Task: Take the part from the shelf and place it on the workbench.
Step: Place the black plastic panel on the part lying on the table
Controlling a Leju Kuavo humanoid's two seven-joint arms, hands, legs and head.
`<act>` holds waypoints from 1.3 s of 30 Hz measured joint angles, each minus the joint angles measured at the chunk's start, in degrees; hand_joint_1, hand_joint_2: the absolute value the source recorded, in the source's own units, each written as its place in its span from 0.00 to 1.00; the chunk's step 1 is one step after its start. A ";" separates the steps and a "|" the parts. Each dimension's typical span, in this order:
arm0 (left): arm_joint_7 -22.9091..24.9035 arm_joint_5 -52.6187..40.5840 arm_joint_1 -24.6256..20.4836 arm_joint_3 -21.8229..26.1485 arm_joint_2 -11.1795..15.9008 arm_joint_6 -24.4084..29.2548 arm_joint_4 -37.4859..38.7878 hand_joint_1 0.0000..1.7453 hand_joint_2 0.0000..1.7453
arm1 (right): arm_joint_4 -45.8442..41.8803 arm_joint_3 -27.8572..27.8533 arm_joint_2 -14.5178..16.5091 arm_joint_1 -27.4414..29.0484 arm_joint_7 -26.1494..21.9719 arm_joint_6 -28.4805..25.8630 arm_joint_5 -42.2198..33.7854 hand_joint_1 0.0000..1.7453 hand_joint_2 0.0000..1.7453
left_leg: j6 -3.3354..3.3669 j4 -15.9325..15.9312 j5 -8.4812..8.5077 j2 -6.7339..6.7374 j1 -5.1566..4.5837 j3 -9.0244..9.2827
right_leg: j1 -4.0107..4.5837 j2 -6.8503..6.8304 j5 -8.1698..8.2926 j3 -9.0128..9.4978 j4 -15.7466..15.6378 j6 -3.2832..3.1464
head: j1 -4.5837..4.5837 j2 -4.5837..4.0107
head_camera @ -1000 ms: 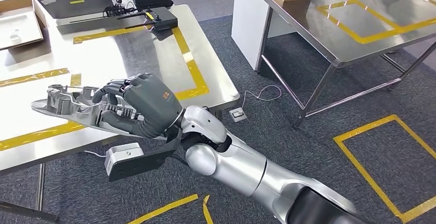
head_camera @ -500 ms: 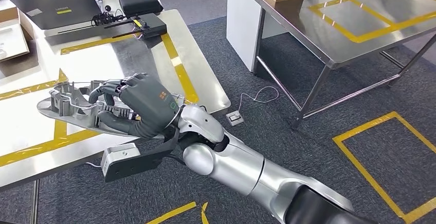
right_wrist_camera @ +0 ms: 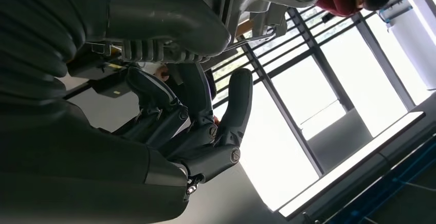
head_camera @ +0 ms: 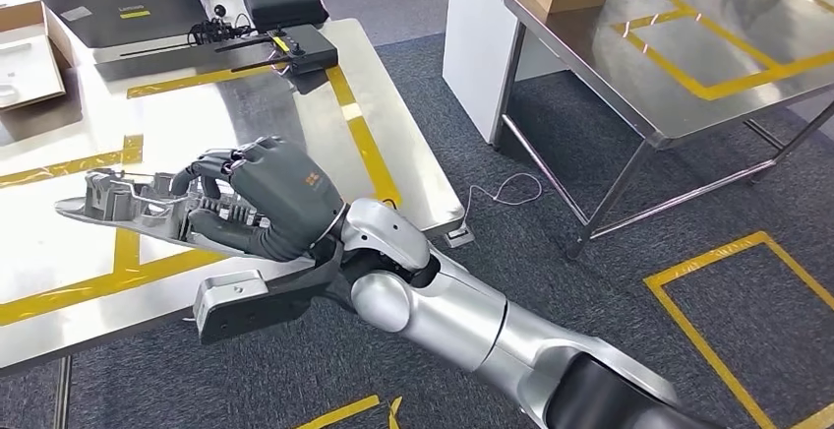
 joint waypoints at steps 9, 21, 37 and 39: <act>-0.11 -0.18 -0.08 0.00 -0.26 0.07 -0.16 0.00 1.00 | 0.51 0.02 0.74 -0.32 0.84 -0.01 0.50 1.00 1.00 | -2.18 7.21 -4.45 0.24 0.01 -2.75 | 0.29 -0.04 0.82 4.69 -7.69 -2.43 | -0.33 0.00; -0.61 -0.05 0.17 0.00 0.00 -0.16 -0.03 0.00 1.00 | 1.23 0.11 1.32 -0.29 0.91 0.17 0.90 1.00 1.00 | -0.61 -0.17 2.62 0.21 -0.09 -2.93 | 0.60 0.31 -3.33 7.20 -6.03 -0.50 | -0.23 0.00; -1.18 -0.67 0.01 0.00 -0.13 -0.55 -0.18 0.00 1.00 | 1.81 0.11 1.34 -0.31 0.75 0.36 3.69 1.00 1.00 | -2.07 0.05 0.14 0.23 -0.01 -0.90 | 0.38 0.04 0.55 4.42 -7.32 -1.37 | 0.11 0.00; -1.26 -0.69 -0.03 0.00 -0.11 -0.55 -0.18 0.00 1.00 | 1.86 0.13 1.43 -0.27 0.71 0.43 3.77 1.00 1.00 | -2.41 4.95 -2.46 0.24 0.00 -3.16 | 0.12 -0.04 0.68 5.05 -7.95 -1.85 | -0.12 0.00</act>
